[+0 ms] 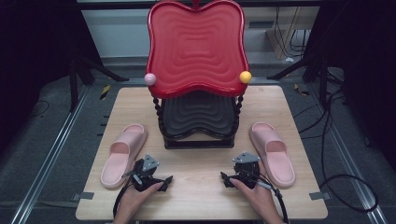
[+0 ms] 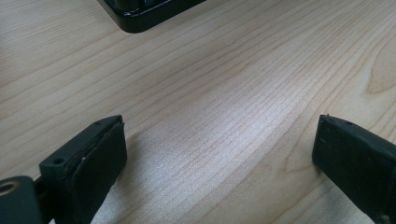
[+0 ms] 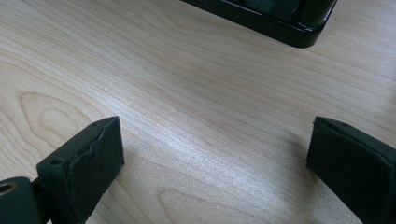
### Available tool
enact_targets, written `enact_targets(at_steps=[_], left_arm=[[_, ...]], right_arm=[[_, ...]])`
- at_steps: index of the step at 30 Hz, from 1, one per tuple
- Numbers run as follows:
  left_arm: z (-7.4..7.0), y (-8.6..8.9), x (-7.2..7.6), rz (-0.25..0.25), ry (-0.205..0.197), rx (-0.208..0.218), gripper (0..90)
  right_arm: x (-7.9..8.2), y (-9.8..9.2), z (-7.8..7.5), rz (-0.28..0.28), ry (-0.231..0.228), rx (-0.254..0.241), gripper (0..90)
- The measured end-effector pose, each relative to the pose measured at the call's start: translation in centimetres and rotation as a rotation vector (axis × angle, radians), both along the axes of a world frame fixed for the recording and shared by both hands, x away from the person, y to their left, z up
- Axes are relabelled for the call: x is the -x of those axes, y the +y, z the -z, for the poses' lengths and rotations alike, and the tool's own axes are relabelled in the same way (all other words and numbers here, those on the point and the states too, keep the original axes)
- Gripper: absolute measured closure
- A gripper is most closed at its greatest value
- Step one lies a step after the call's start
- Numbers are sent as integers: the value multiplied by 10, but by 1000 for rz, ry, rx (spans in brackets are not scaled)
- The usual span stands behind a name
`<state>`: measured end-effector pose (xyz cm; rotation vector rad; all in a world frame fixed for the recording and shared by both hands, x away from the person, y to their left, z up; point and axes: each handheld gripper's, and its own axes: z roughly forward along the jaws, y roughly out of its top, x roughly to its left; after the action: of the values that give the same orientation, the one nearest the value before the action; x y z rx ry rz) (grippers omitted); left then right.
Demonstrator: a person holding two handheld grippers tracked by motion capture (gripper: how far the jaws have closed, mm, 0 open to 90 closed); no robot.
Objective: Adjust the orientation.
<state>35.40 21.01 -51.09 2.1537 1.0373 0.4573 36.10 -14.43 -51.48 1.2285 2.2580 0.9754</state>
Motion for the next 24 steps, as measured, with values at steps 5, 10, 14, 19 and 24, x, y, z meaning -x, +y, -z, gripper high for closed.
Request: enact_targets(at_steps=[5, 10, 14, 19, 24], left_arm=[[-1, 2, 1, 6, 0, -4, 38], [-24, 14, 5, -4, -48, -2, 47], [-52, 34, 3, 18, -89, -69, 53], [-70, 58, -7, -22, -98, -82, 64], [-84, 98, -17, -92, -72, -103, 71]], right_arm=[[0, 0, 0, 0, 0, 0, 40], [1, 0, 0, -4, 2, -3, 40], [0, 0, 0, -3, 1, -3, 40], [0, 0, 0, -4, -1, -1, 40], [1, -1, 0, -5, 0, -2, 40]])
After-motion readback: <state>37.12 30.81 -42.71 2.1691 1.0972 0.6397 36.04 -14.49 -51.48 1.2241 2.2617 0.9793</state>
